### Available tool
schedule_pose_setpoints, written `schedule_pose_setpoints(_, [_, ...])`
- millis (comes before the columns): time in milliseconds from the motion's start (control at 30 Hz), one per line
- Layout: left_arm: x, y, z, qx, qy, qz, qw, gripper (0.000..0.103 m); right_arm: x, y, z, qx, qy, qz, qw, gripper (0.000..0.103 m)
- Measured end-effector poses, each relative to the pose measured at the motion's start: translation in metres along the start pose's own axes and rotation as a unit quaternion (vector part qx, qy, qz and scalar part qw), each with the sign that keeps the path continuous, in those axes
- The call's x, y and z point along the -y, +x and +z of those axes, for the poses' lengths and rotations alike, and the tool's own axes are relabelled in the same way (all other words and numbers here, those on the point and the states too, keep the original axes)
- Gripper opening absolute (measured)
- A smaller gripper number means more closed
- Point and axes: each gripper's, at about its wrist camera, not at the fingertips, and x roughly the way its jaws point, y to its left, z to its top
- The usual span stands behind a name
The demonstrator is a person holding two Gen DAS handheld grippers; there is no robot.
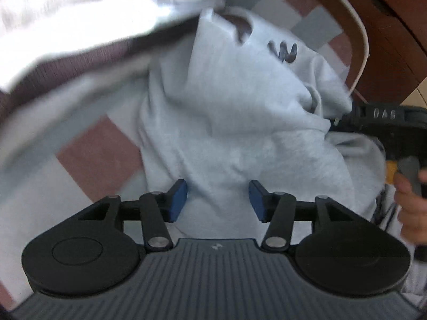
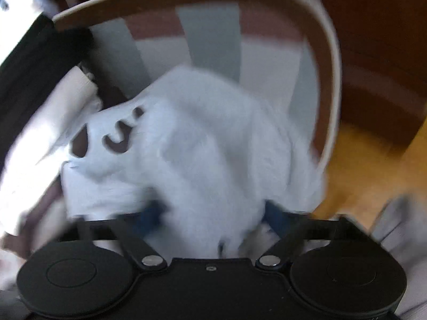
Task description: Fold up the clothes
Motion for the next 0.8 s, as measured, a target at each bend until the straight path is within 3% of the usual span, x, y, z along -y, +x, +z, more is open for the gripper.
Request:
schedule_pose_setpoints(33, [0.0, 0.0, -0.001, 0.002, 0.0, -0.007, 1.0, 0.056, -0.004, -0.005, -0.006, -0.001, 0.004, 0.014, 1.0, 0.029])
schedule_pose_setpoints(133, [-0.006, -0.001, -0.001, -0.016, -0.028, -0.066, 0.9973, 0.052, -0.015, -0.021, -0.025, -0.003, 0.014, 0.056, 0.998, 0.023])
schedule_pose_setpoints(167, [-0.01, -0.001, -0.001, -0.027, -0.046, -0.094, 0.9941, 0.045, -0.018, -0.026, -0.031, -0.004, 0.018, 0.069, 0.997, 0.023])
schedule_pose_setpoints(233, [-0.015, -0.003, -0.001, -0.063, -0.083, -0.147, 0.9837, 0.016, -0.026, -0.036, -0.043, -0.006, 0.025, 0.097, 0.995, 0.022])
schedule_pose_setpoints(367, [-0.003, -0.042, -0.011, -0.043, -0.031, -0.154, 0.9867, 0.0, -0.041, -0.056, -0.068, -0.009, 0.039, 0.152, 0.988, 0.021])
schedule_pose_setpoints(467, [-0.001, -0.076, -0.022, -0.034, -0.006, -0.158, 0.9868, 0.0, -0.054, -0.073, -0.087, -0.01, 0.045, 0.19, 0.981, 0.021])
schedule_pose_setpoints(800, [-0.014, -0.204, -0.055, 0.056, -0.013, -0.161, 0.9854, 0.0, -0.155, -0.142, -0.125, 0.009, -0.064, 0.223, 0.973, 0.021])
